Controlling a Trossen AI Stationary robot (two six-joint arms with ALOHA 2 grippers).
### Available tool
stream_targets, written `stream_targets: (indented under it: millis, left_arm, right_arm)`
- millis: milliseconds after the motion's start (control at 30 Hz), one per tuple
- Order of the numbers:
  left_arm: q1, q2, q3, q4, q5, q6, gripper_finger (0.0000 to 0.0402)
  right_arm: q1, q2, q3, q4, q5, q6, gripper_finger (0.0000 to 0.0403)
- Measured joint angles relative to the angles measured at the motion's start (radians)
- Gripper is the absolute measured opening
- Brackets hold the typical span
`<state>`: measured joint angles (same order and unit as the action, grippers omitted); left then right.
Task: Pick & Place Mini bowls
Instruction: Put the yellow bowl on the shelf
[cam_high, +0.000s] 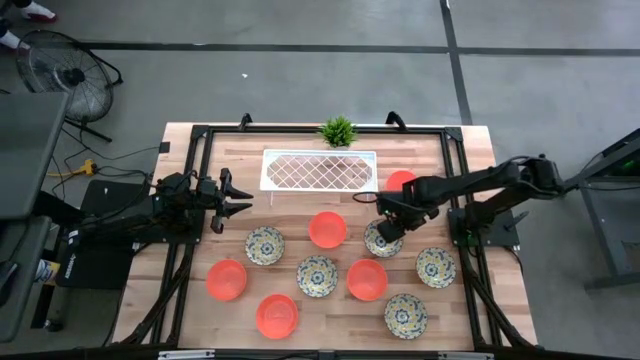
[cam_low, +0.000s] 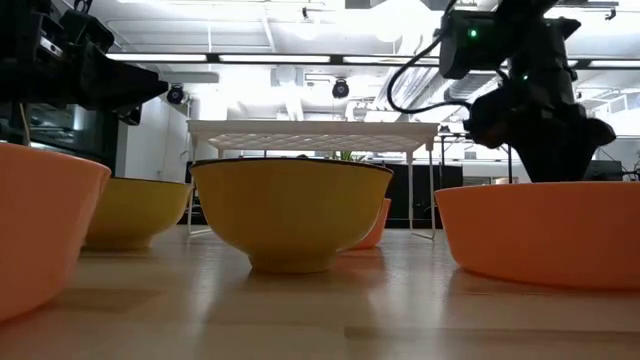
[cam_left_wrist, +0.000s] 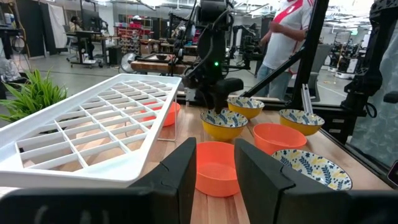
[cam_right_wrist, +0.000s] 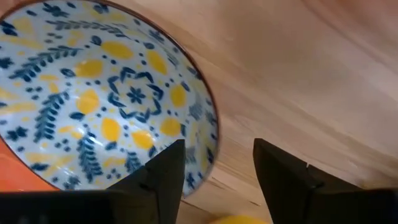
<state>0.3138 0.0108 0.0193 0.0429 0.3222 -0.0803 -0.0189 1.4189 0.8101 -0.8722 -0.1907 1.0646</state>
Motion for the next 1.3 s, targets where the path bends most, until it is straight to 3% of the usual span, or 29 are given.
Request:
stream_targets:
  millis: [200, 900, 1300]
  left_arm:
    - [0.000, 0.000, 0.000, 0.000, -0.004, 0.000, 0.0106]
    - [0.000, 0.000, 0.000, 0.000, -0.003, 0.000, 0.0106]
    - [0.000, 0.000, 0.000, 0.000, -0.002, 0.000, 0.0106]
  right_arm:
    - [0.000, 0.000, -0.036, 0.066, -0.003, 0.020, 0.0154]
    - [0.000, -0.048, -0.040, 0.050, 0.005, 0.011, 0.0045]
    - [0.000, -0.048, -0.040, 0.051, 0.005, 0.001, 0.0021]
